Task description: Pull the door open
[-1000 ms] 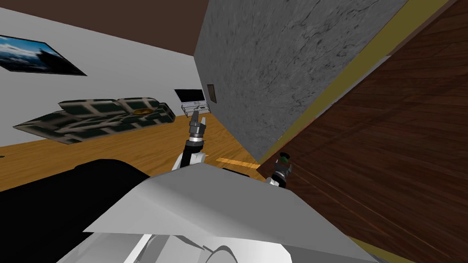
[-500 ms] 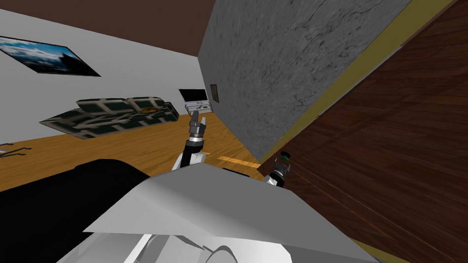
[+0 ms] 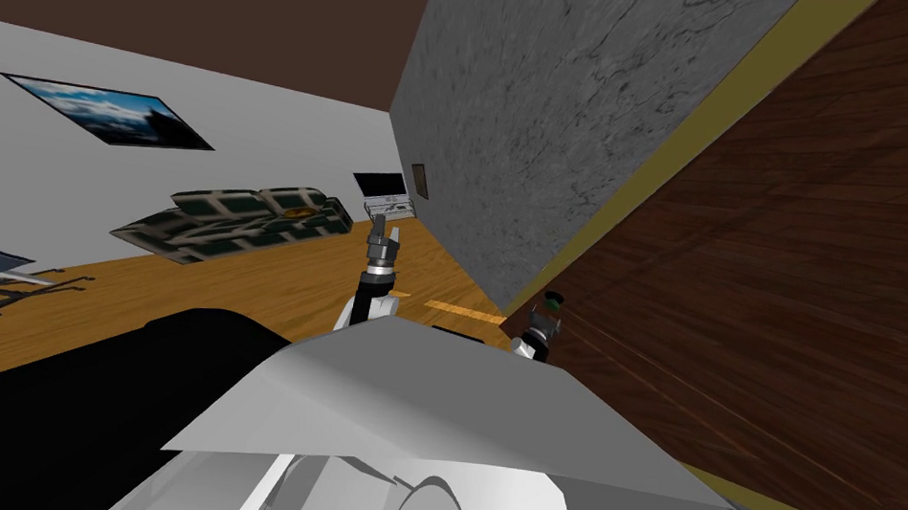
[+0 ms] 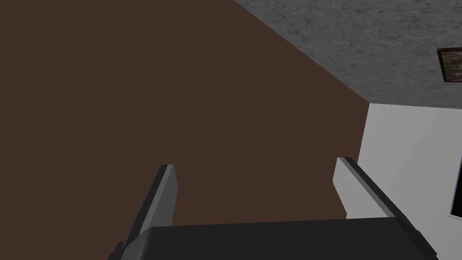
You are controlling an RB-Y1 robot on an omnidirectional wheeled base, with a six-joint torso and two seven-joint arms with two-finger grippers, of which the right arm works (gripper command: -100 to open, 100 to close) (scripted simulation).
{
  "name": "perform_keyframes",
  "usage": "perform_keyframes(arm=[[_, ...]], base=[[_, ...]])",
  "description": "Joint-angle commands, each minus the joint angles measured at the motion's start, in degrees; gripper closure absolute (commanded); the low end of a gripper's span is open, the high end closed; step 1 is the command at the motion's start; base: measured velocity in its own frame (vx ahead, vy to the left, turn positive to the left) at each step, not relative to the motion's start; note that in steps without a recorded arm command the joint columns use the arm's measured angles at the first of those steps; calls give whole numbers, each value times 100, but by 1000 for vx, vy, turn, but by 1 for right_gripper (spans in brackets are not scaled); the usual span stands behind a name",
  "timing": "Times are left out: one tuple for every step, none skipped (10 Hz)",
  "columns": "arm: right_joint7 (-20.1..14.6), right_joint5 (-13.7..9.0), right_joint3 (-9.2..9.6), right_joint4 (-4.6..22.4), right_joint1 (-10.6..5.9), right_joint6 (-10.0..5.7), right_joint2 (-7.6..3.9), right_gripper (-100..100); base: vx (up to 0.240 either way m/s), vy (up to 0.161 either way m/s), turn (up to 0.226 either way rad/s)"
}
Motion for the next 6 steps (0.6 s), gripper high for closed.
perform_keyframes(arm=[[-281, -78, -1, 4, -34, 3, 42, -100], [-426, -121, -2, -2, -49, 7, 71, -100], [-546, -157, -3, -8, -61, 10, 94, -100], [-646, -187, -3, -12, -71, 12, 114, -100], [-760, -222, -4, -18, -83, 15, 138, -100], [-680, -199, -2, -21, -67, 14, 123, -100]], base=[[-83, -4, 56], [-89, -13, 57], [-86, -5, 49], [-73, 7, 42], [-70, -4, 34], [-32, -5, 6]])
